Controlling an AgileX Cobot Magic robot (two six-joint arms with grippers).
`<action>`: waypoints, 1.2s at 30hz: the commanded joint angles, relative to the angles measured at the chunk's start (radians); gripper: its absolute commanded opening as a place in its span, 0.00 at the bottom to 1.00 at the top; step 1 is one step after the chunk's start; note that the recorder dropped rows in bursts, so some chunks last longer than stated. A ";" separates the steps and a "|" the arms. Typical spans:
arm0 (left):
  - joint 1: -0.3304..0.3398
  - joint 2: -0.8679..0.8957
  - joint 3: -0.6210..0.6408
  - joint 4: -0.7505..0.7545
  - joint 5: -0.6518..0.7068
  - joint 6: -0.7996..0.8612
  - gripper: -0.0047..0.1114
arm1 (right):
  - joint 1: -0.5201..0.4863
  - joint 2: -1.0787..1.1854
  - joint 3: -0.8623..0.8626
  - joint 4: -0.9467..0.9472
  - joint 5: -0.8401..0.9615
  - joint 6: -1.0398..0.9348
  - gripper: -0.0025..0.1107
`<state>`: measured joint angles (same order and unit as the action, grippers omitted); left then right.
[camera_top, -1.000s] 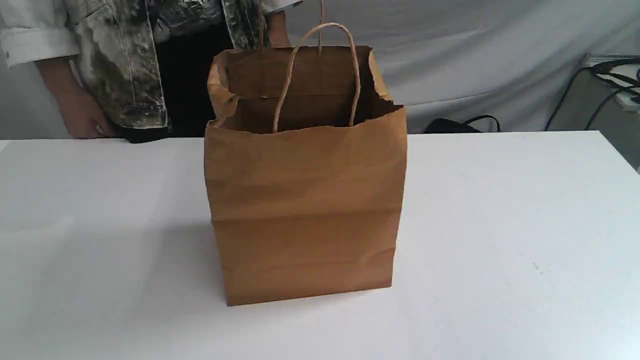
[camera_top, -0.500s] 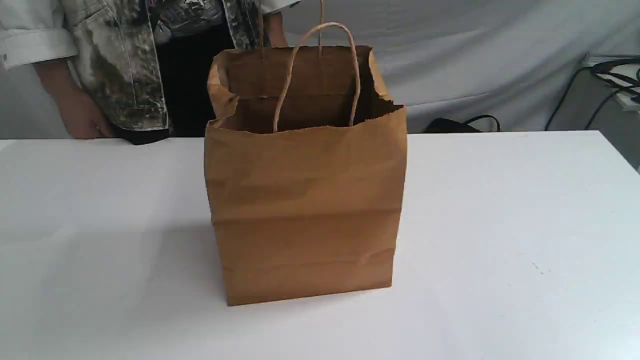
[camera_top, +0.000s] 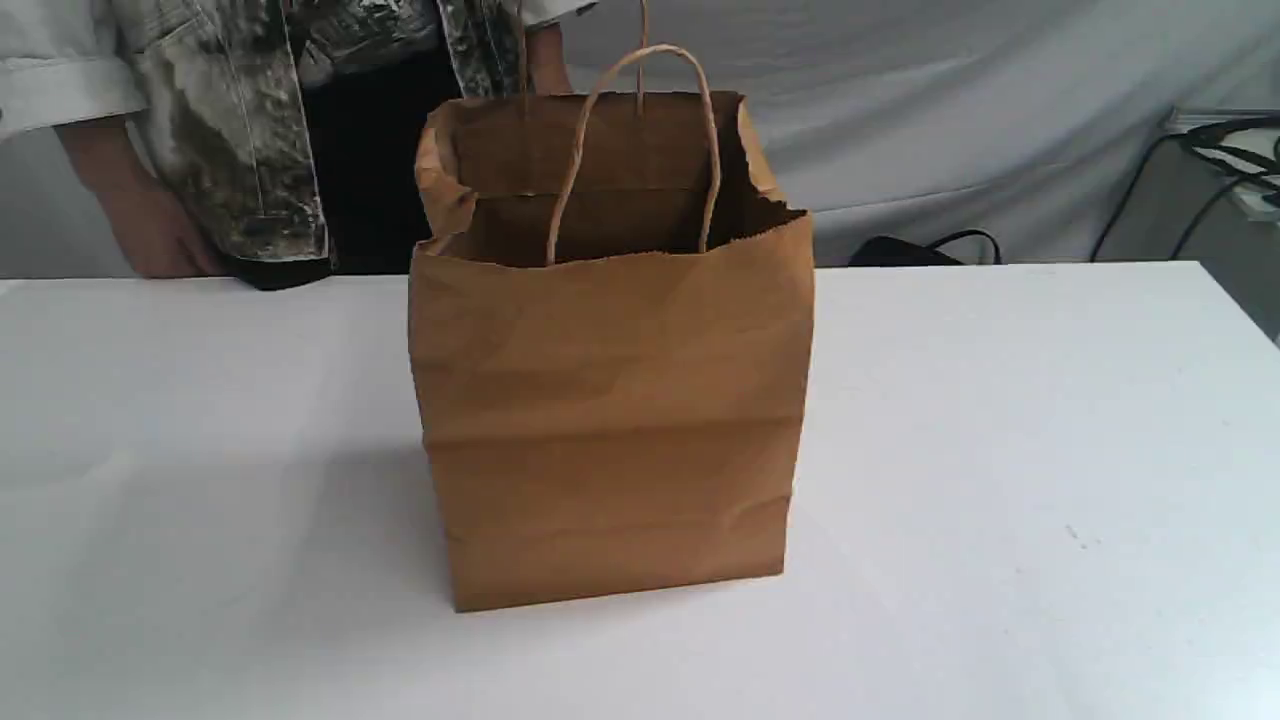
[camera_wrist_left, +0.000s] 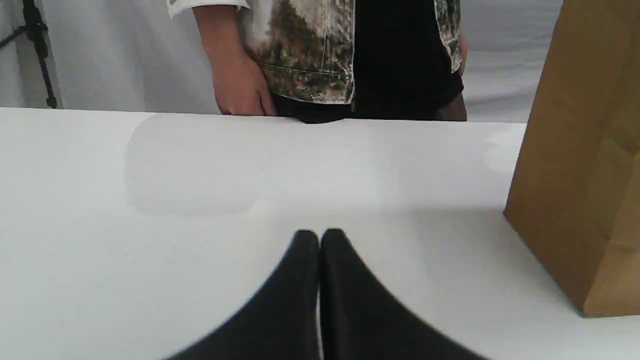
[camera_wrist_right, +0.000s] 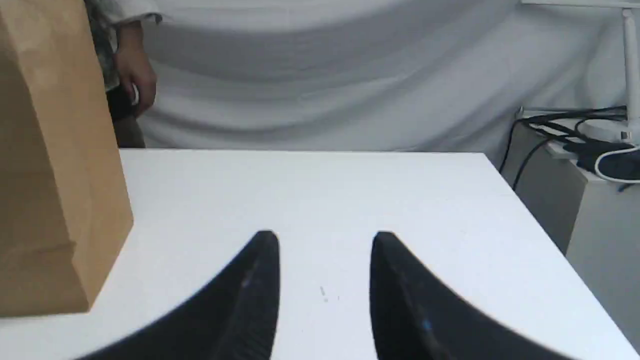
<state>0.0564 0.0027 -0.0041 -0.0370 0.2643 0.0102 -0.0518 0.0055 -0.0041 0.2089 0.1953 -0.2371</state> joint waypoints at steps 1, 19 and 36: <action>0.002 -0.003 0.004 0.004 0.001 -0.010 0.04 | -0.007 -0.005 0.004 -0.031 0.034 -0.007 0.30; 0.002 -0.003 0.004 0.004 0.001 -0.010 0.04 | -0.007 -0.005 0.004 -0.052 0.142 -0.002 0.30; 0.002 -0.003 0.004 0.004 0.001 -0.010 0.04 | -0.007 -0.005 0.004 -0.052 0.142 -0.002 0.30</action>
<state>0.0564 0.0027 -0.0041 -0.0370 0.2643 0.0102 -0.0518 0.0055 -0.0025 0.1715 0.3363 -0.2371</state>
